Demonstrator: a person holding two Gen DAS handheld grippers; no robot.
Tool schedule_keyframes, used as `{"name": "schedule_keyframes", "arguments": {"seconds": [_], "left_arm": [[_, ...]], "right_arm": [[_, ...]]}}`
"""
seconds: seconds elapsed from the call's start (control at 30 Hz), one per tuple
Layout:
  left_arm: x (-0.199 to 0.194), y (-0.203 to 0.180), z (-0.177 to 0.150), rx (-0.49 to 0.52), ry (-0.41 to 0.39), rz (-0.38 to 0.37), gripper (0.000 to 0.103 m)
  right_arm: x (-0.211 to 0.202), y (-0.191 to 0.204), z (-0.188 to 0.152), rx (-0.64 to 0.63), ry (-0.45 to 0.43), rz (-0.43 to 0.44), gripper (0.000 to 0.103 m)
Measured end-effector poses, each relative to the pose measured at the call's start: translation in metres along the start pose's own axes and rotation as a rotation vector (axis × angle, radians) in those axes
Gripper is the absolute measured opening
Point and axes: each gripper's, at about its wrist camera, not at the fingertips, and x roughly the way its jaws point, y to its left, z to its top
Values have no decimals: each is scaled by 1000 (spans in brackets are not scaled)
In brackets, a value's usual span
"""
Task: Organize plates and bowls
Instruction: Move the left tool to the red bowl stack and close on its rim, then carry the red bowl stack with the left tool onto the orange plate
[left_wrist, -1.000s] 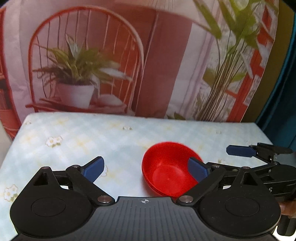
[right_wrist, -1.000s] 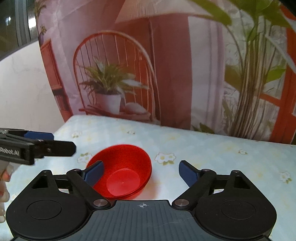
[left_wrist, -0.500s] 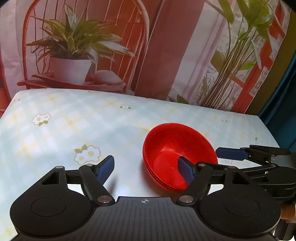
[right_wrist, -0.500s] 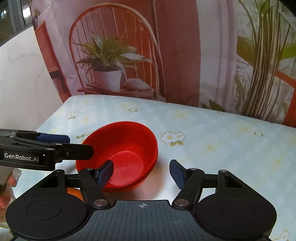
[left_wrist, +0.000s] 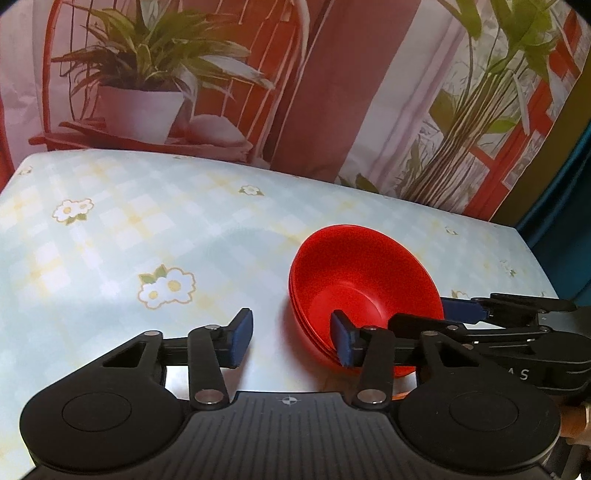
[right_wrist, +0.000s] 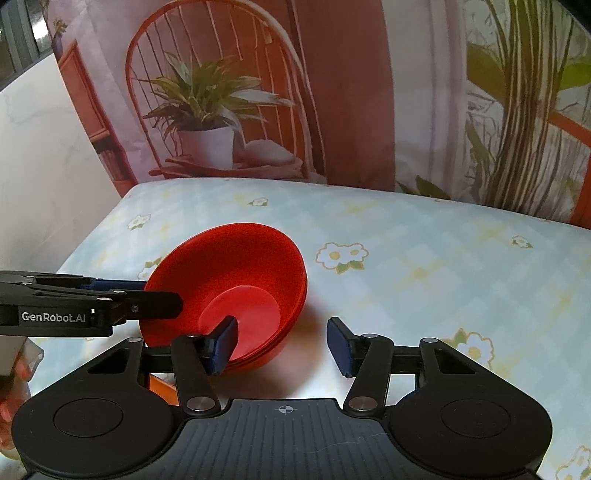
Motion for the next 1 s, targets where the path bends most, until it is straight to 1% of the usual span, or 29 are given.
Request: {"name": "schedule_keyframes", "arguments": {"seconds": [0.07,0.1,0.13,0.17,0.2,0.23,0.27,0.3,0.33,0.43,0.8,1.0], "left_arm": [[3,-1,-1,-3,4,-11,42],[3,-1,-2,-1,2,-19,35],[4,-3,-2,4,-1,-32,22],[4,-5,-2,15,-6,-42,21],[3,-9,-2,34,-10,-26,21],[3,-12,-2,52,-13,-12,19],[2,-13,-2,57,-17,-1,18],[0,-13,-1,53,-18,1,16],[-1,-13,0,46,-19,-5,16],[-6,-16,2,53,-25,-6,16],[-35,-31,8,83,-78,8,16],[-58,-44,3,104,-100,16,17]], "right_arm": [[2,1,1,4,2,3,44],[2,1,1,7,4,7,42],[3,1,1,10,5,11,39],[3,2,1,13,5,16,37],[4,3,1,15,5,21,29],[4,4,1,18,6,17,26],[4,4,2,20,8,8,24],[3,4,3,26,10,4,21],[3,2,3,34,12,4,18],[-1,0,4,38,1,4,16],[-31,4,10,44,-65,8,15],[-54,7,11,49,-94,24,15]]}}
